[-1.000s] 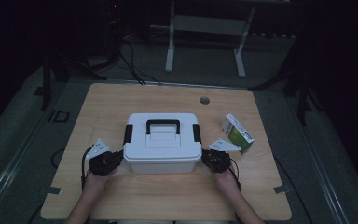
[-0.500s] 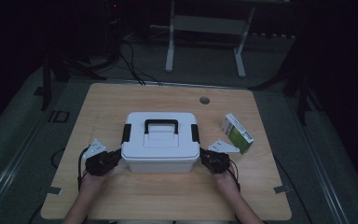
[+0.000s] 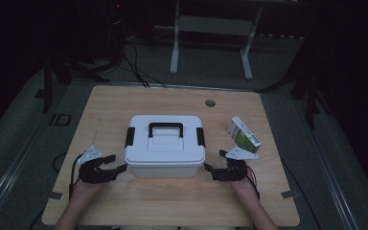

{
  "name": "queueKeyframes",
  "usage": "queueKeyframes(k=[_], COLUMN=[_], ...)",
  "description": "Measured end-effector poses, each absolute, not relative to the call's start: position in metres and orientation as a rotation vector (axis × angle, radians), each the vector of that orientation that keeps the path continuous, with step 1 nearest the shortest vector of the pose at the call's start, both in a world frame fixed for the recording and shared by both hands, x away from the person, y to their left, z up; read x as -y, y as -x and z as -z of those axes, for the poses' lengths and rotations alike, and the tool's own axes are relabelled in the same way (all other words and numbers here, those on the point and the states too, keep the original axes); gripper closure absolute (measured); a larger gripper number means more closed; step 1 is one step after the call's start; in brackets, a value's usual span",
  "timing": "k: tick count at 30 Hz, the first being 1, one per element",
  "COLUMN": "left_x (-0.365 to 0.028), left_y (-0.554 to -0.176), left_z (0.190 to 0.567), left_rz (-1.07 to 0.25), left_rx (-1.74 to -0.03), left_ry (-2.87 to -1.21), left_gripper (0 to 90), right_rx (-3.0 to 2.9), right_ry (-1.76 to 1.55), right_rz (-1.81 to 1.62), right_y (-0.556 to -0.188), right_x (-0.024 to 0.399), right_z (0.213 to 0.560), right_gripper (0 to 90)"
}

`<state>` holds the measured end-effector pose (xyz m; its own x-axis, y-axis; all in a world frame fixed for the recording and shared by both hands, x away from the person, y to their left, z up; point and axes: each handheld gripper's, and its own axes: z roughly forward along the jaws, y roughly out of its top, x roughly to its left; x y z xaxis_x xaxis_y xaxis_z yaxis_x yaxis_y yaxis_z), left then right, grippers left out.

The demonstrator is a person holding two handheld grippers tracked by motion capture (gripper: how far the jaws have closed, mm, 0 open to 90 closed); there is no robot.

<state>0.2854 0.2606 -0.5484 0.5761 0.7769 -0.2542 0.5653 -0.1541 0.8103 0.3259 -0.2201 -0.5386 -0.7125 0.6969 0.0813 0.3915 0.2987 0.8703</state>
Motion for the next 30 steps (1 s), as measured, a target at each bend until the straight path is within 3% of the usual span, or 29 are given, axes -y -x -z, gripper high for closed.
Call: queueKeyframes(k=[15,30], left_x=[-0.296,-0.309], left_y=[-0.274,-0.271], left_z=[0.539,0.513], left_rz=[-0.27,-0.222], left_rx=[-1.104,-1.099], left_ry=[-1.955,-2.043], left_gripper=[27.2,27.3], right_rx=[-2.229,-2.212], right_ry=[-1.053,-1.081], right_rz=[-1.359,-1.378], right_y=[-0.307,-0.308], right_x=[0.262,0.268], right_z=[0.542,0.544], right_gripper=[13.4,13.4])
